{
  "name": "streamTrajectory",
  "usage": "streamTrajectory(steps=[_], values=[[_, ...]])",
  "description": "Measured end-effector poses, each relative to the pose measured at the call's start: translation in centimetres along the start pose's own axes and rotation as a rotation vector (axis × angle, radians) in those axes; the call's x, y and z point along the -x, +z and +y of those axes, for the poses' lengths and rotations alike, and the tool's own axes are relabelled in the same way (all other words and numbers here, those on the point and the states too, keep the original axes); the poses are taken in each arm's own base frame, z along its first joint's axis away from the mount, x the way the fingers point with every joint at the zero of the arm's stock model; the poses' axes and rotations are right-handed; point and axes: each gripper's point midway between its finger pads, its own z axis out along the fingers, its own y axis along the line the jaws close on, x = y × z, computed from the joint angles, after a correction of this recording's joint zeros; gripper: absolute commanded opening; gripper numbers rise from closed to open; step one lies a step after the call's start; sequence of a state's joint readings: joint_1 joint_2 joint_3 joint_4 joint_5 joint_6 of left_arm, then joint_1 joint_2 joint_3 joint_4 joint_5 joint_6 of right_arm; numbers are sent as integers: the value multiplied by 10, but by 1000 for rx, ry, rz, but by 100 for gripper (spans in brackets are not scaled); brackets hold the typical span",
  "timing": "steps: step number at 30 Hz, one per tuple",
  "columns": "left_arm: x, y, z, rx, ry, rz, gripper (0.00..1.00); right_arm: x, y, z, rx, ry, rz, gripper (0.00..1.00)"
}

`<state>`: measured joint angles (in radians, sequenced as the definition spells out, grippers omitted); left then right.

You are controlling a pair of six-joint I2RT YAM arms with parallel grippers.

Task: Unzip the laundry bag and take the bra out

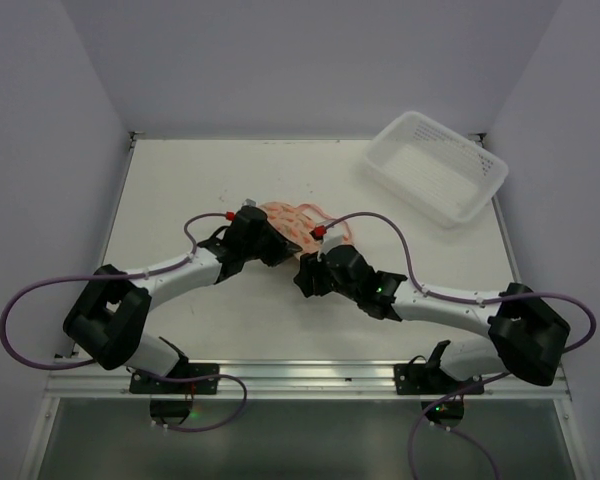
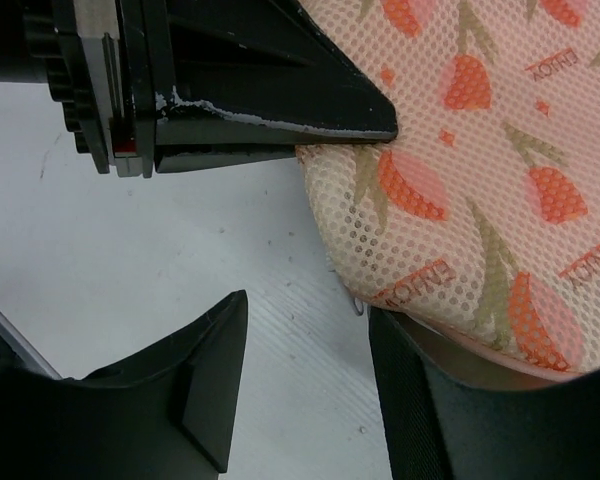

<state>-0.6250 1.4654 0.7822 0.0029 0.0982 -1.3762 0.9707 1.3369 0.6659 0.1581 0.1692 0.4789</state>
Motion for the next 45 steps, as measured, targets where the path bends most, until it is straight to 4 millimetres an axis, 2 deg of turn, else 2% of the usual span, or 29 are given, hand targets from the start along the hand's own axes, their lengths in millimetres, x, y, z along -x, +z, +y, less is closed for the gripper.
streamTrajectory(steps=[4, 14, 19, 26, 29, 34, 39, 42, 44, 45], values=[[-1, -1, 2, 16, -3, 3, 0, 1, 1, -1, -7, -9, -1, 47], [-1, -2, 5, 28, -4, 5, 0, 9, 5, -4, -41, -28, -19, 22], [-1, -2, 5, 31, -3, 6, 0, 9, 6, -9, -66, -33, -21, 1], [-3, -3, 6, 31, 34, 21, 0, 5, -1, -17, -85, -29, -26, 0], [2, -5, 10, 33, 69, 32, 0, 0, -13, -23, -90, -17, -26, 0], [17, -9, 24, 49, 151, 50, 0, -7, -36, -44, -149, 31, -10, 0], [21, -15, 28, 4, 272, 122, 0, 0, -52, -54, -163, 132, -15, 0], [20, -12, 20, -38, 374, 171, 0, 7, -57, -56, -139, 192, -24, 0], [22, -2, 15, -54, 431, 200, 7, 7, -58, -54, -117, 205, -19, 0], [23, 3, 13, -61, 452, 217, 22, 4, -57, -53, -105, 208, -8, 0]])
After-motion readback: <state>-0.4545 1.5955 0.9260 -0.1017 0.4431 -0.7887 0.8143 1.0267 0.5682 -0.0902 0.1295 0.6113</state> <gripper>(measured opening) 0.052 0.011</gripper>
